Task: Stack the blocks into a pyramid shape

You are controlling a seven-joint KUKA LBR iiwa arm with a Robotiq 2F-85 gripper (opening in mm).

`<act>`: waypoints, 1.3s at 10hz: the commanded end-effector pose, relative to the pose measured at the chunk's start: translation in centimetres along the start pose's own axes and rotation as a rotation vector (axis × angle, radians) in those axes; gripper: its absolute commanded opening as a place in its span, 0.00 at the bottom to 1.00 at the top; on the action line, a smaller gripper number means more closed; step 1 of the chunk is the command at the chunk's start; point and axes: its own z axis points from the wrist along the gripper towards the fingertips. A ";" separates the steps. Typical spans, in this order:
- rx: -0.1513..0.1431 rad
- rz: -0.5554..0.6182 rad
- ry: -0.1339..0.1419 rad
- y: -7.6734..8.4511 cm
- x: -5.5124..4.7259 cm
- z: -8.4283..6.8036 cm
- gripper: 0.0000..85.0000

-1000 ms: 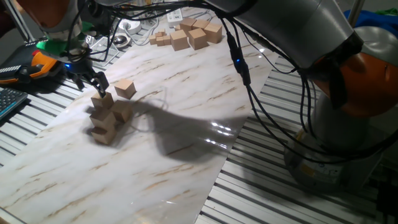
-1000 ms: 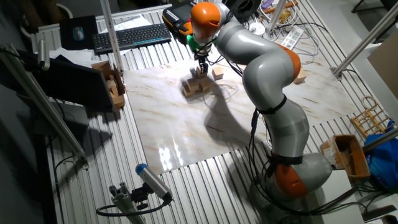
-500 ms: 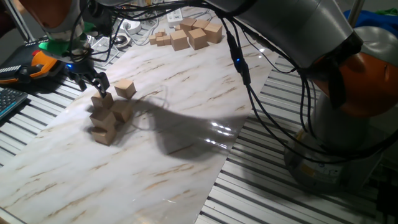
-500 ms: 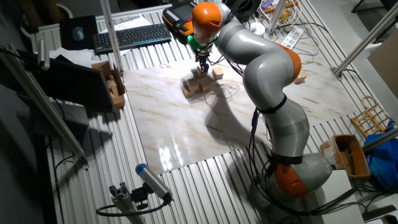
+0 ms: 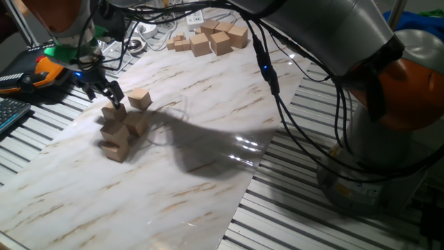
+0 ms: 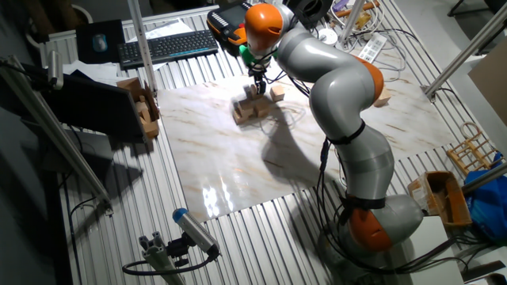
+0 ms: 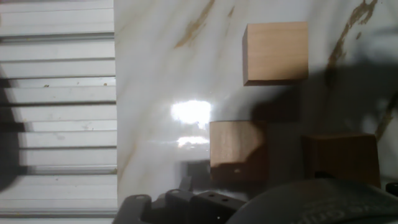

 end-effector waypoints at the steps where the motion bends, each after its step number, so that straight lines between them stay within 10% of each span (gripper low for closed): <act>1: -0.006 -0.004 -0.002 0.1 0.1 0.0 1.00; 9: 0.006 0.015 -0.046 0.0 0.0 0.1 1.00; 13: -0.003 -0.005 0.000 0.0 -0.3 0.1 0.80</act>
